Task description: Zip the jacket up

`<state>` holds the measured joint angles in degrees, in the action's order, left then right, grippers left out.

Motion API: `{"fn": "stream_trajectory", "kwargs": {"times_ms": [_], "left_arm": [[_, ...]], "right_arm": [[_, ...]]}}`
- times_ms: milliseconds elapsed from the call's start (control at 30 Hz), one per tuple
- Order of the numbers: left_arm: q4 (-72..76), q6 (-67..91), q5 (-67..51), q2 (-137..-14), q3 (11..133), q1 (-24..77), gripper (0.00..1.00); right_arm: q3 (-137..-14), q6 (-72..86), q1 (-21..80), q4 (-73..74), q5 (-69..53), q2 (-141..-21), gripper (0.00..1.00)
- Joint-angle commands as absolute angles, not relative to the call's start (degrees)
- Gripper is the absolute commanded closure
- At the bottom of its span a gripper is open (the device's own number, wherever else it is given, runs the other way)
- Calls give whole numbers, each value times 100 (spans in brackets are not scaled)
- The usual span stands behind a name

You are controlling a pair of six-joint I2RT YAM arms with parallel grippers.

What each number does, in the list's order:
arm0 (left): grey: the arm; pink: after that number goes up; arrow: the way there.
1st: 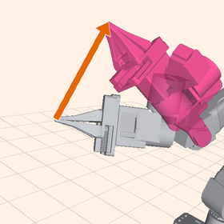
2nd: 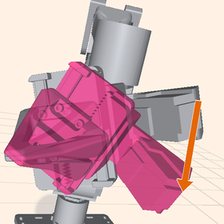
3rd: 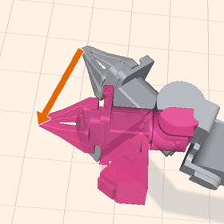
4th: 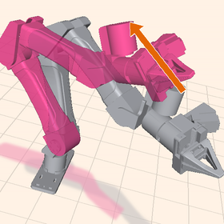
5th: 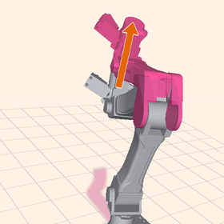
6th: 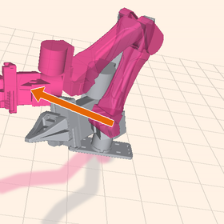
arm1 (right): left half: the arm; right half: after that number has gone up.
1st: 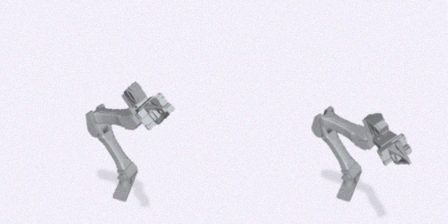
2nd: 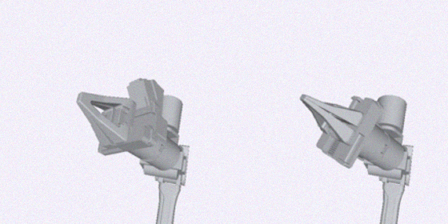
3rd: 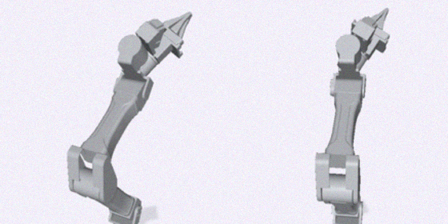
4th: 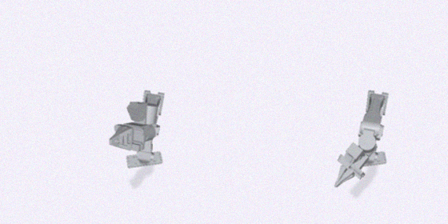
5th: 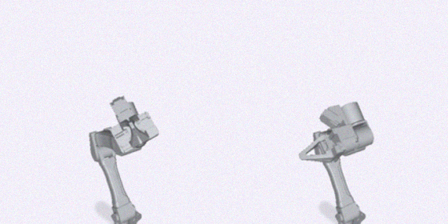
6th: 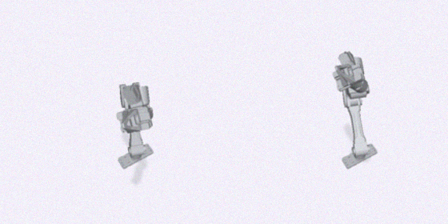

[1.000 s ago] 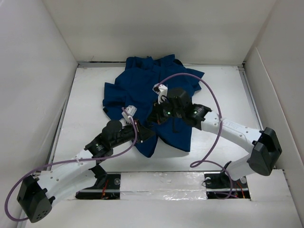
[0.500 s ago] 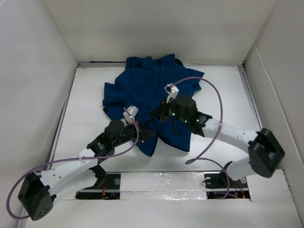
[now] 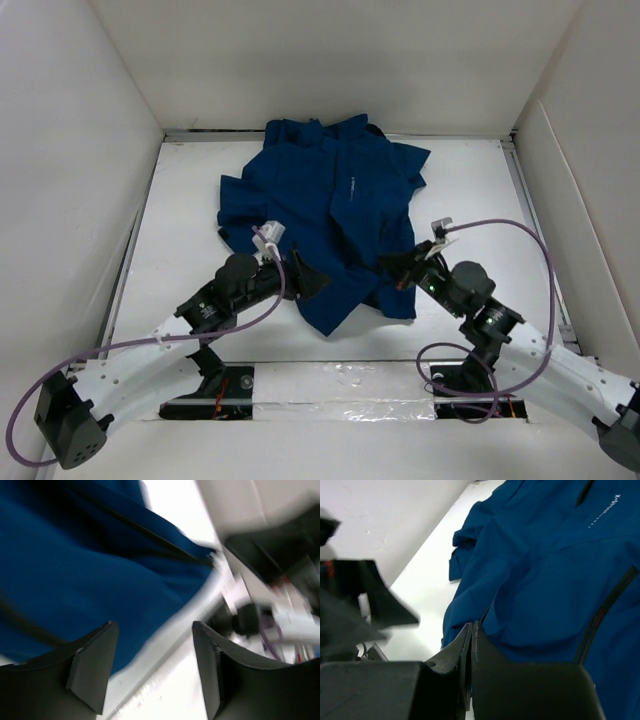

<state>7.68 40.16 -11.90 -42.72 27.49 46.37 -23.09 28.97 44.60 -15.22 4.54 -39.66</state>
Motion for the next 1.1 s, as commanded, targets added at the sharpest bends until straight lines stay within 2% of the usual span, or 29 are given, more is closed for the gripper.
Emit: {"fn": "stream_trajectory", "kwargs": {"times_ms": [0,100,233,333,633,733,767,867,933,1033,1067], "left_arm": [[309,4622,392,-4734,2935,4168,44],[535,4781,773,-5271,2681,3307,56],[1604,5001,950,-5773,2312,2269,60],[1854,4896,1036,-6502,2513,2127,61],[2758,4483,476,-9473,4287,2074,67],[2699,4272,203,-10220,5455,2074,68],[2411,4193,176,-10387,6180,2196,69],[1910,3842,281,-10740,7203,2320,70],[1732,3727,369,-10679,7374,2391,67],[1697,3639,701,-10144,6971,2391,48],[1653,3604,808,-9942,6604,2391,37]], "right_arm": [[-2259,2962,4692,-1013,528,-3359,100],[-2067,3014,4833,-783,562,-3042,100],[-1934,3120,4956,-808,317,-3111,100],[-1855,3155,5027,-1081,290,-3269,100],[-1916,3313,5211,-2434,167,-4665,100],[-2074,3532,5387,-2891,289,-5298,100],[-2118,3629,5440,-3013,360,-5448,100],[-2215,4016,5616,-3681,895,-5880,100],[-2468,4209,5695,-4068,1263,-6553,100],[-2811,4367,5880,-4534,1790,-7361,100],[-2873,4403,5932,-4674,1828,-7583,100]]}}
